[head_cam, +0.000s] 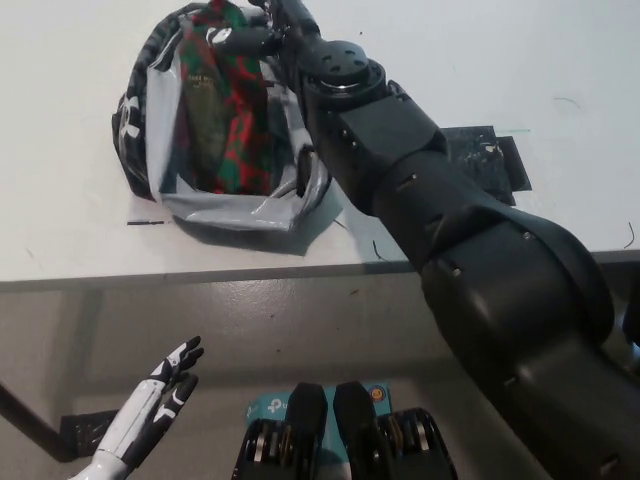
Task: The robot uses its right hand to pick up a bag of coffee beans and puts it in the black plastic bag, then the robot grabs the top of the bag and lifts it.
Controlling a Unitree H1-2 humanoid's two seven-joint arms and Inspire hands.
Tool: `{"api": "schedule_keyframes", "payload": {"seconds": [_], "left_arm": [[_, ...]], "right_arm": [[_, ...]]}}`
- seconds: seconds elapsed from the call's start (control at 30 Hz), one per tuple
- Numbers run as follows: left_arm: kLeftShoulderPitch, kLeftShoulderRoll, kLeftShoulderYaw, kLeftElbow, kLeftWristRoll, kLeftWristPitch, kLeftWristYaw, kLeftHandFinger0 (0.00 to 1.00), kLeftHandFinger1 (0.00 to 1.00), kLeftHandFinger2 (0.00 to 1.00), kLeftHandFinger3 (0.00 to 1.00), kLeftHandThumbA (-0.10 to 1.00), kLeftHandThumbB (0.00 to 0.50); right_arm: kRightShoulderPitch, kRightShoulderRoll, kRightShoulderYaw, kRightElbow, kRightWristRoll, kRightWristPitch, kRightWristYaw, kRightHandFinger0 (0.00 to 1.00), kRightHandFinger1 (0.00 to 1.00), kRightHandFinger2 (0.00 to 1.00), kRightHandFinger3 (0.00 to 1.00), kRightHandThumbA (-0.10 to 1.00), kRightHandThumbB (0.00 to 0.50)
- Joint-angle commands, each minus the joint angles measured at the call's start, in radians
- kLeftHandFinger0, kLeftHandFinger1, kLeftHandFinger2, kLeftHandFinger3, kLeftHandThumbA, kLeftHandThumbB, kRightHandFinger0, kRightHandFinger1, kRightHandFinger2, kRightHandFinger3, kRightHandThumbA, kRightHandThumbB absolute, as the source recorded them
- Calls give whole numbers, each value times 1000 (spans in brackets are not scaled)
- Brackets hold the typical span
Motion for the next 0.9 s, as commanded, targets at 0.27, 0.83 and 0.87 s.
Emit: {"api": "schedule_keyframes", "payload": {"seconds": [0.27, 0.83, 0.87], "left_arm": [[-27, 25, -4, -27, -4, -12, -22, 1000, 1000, 1000, 1000, 1000, 257], [-14, 25, -12, -38, 1, 1, -30, 1000, 1000, 1000, 1000, 994, 260], [-10, 23, -12, -39, 0, 4, -31, 1000, 1000, 1000, 1000, 992, 263]], "right_arm": [[-60, -42, 50, -29, -80, -43, 83, 1000, 1000, 1000, 1000, 946, 377], [-47, -116, 166, -53, -230, -121, -39, 1000, 1000, 1000, 1000, 811, 350], [-38, -121, 177, -61, -239, -127, -44, 1000, 1000, 1000, 1000, 794, 347]]}}
